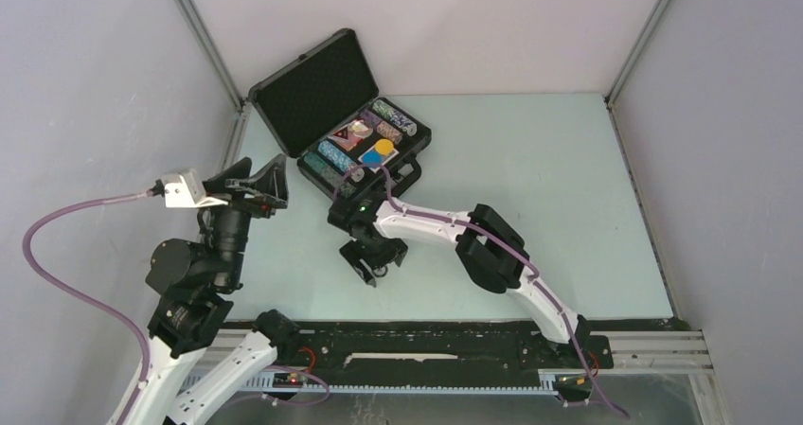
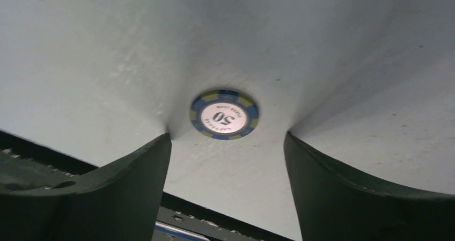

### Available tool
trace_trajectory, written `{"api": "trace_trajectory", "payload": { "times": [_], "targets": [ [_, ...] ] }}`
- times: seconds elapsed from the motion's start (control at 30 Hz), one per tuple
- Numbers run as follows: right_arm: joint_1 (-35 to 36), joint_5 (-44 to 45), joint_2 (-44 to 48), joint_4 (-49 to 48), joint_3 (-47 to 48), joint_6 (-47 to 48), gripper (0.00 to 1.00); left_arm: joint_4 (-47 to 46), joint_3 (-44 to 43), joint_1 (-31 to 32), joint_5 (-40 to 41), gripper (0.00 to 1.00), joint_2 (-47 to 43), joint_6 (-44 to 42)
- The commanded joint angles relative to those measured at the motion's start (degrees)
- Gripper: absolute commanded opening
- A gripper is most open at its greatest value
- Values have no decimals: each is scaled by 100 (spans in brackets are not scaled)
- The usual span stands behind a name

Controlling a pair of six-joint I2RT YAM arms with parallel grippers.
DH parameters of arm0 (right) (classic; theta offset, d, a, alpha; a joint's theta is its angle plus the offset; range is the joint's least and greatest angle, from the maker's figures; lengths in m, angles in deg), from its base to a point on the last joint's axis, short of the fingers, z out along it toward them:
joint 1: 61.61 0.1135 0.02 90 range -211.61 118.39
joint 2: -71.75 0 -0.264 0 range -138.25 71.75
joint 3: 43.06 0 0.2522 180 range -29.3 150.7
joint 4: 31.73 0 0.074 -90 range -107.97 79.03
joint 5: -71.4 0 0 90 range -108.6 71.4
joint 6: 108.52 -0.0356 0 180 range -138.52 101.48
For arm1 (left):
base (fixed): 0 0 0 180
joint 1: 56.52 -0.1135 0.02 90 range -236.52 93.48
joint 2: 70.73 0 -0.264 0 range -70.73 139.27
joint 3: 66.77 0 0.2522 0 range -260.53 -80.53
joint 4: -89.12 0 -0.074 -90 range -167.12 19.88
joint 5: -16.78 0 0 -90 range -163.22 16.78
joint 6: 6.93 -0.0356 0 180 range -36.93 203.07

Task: Pack up texas hold em set

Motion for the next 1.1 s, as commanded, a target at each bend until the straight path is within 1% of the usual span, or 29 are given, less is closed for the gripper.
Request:
{"api": "trace_trajectory", "payload": {
  "times": [0.0, 0.13, 0.27, 0.47, 0.73, 0.93, 1.07],
  "targets": [
    [-5, 327, -274, 618, 528, 126, 84, -225, 122, -27, 138, 77, -36, 142],
    [27, 439, -518, 761, 876, 88, 82, -225, 122, -41, 100, 77, -33, 174],
    [30, 474, -525, 694, 926, 110, 82, -227, 122, -46, 71, 77, -29, 193],
    [21, 495, -671, 748, 1185, 150, 78, -216, 139, -45, 98, 77, -51, 223],
    [27, 543, -785, 786, 1385, 185, 78, -207, 132, -42, 72, 77, 0, 232],
    [30, 562, -839, 825, 1447, 186, 70, -201, 132, -43, 68, 77, 9, 237],
    [34, 563, -840, 819, 1445, 186, 67, -192, 126, -42, 72, 77, 32, 240]
  ]
}}
